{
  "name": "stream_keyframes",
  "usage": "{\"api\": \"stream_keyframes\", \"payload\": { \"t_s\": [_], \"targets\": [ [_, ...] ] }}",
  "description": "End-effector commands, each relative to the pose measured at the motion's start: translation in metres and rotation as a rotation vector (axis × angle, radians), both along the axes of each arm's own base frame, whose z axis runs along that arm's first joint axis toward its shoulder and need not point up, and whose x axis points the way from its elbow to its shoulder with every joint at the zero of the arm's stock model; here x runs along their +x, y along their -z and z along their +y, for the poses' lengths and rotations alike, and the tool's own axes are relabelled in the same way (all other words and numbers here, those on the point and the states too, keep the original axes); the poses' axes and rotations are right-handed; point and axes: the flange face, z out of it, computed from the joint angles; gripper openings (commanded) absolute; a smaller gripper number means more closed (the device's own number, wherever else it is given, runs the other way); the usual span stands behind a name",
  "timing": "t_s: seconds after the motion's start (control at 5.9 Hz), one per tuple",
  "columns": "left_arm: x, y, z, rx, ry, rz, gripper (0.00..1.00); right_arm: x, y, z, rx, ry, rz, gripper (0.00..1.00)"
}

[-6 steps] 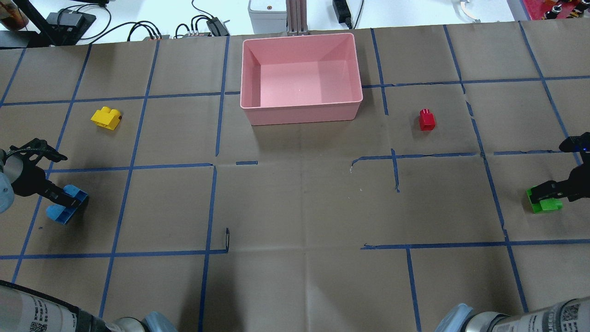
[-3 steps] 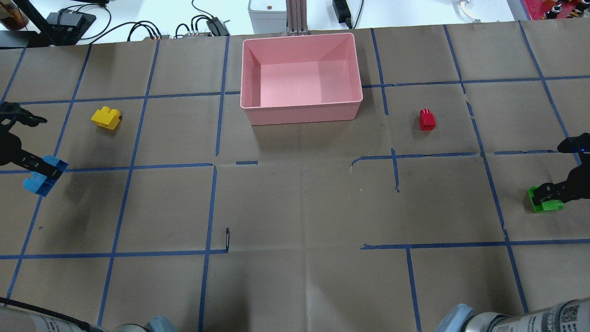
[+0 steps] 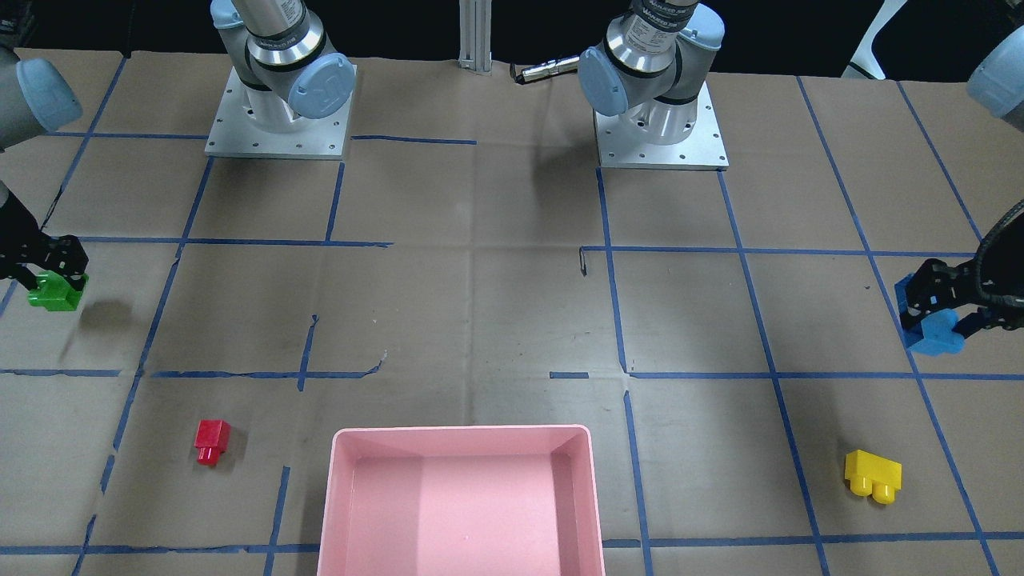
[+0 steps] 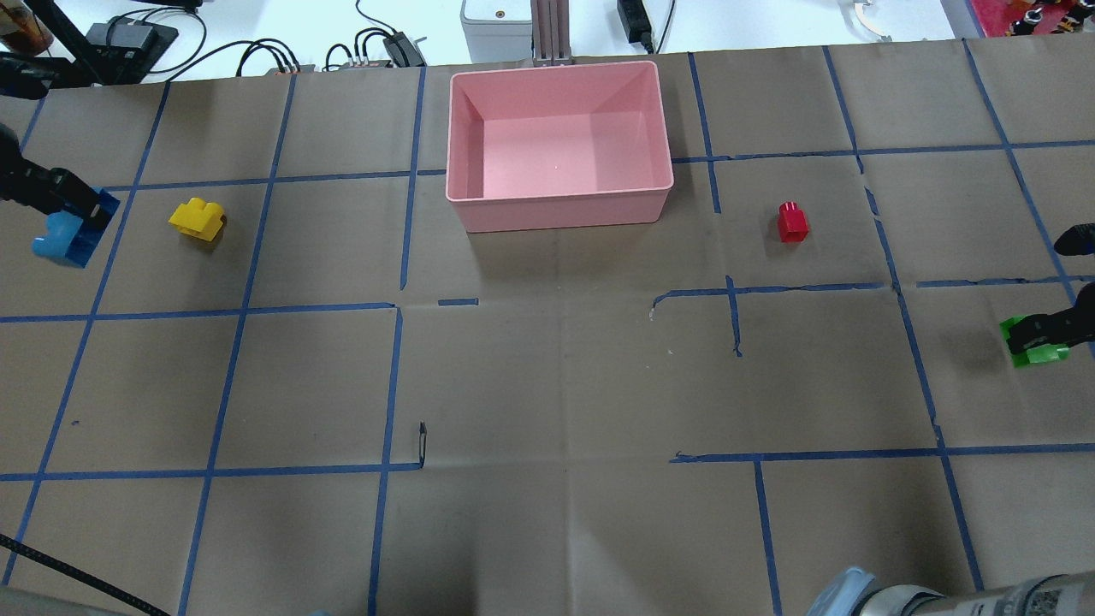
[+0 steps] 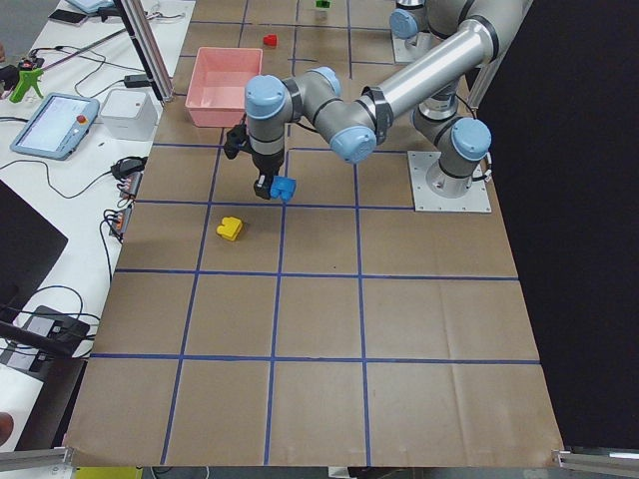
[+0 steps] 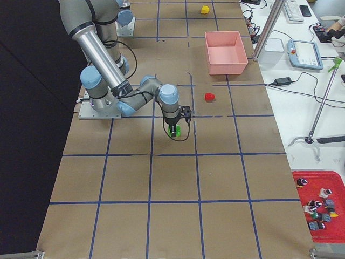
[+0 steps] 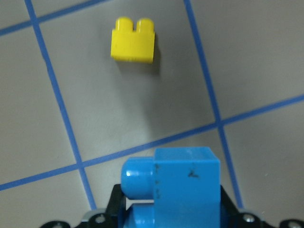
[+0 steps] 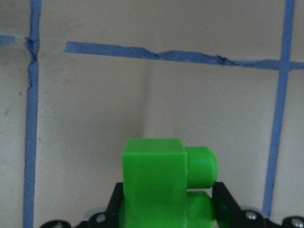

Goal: Put all blocks into box

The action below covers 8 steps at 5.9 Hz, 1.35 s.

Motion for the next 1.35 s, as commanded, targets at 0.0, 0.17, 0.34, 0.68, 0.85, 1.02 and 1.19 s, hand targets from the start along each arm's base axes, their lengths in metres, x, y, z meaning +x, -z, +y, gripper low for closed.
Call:
{"api": "stream_keyframes", "payload": {
  "t_s": [0.0, 0.17, 0.34, 0.68, 0.85, 1.02, 1.19],
  "targets": [
    [-0.113, -0.01, -0.084, -0.035, -0.145, 0.026, 0.24, 0.038, -0.098, -0.047, -0.044, -0.121, 0.033, 0.03],
    [-0.184, -0.014, -0.117, -0.051, -0.218, 0.042, 0.24, 0.077, -0.133, -0.078, -0.083, -0.222, 0.058, 0.02],
    [-0.267, -0.007, -0.135, -0.041, -0.294, 0.066, 0.24, 0.124, -0.153, -0.098, -0.143, -0.31, 0.044, 0.02],
    [-0.385, 0.034, -0.136, -0.003, -0.385, 0.089, 0.24, 0.197, -0.174, -0.116, -0.253, -0.445, -0.046, 0.03],
    [-0.421, 0.068, -0.143, -0.024, -0.402, 0.104, 0.24, 0.232, -0.196, -0.127, -0.286, -0.499, -0.025, 0.04],
    [-0.44, 0.107, -0.153, -0.04, -0.407, 0.112, 0.24, 0.256, -0.191, -0.145, -0.273, -0.506, -0.047, 0.04],
    [-0.445, 0.122, -0.154, -0.033, -0.405, 0.107, 0.41, 0.288, -0.192, -0.168, -0.28, -0.532, -0.059, 0.04]
  ]
}}
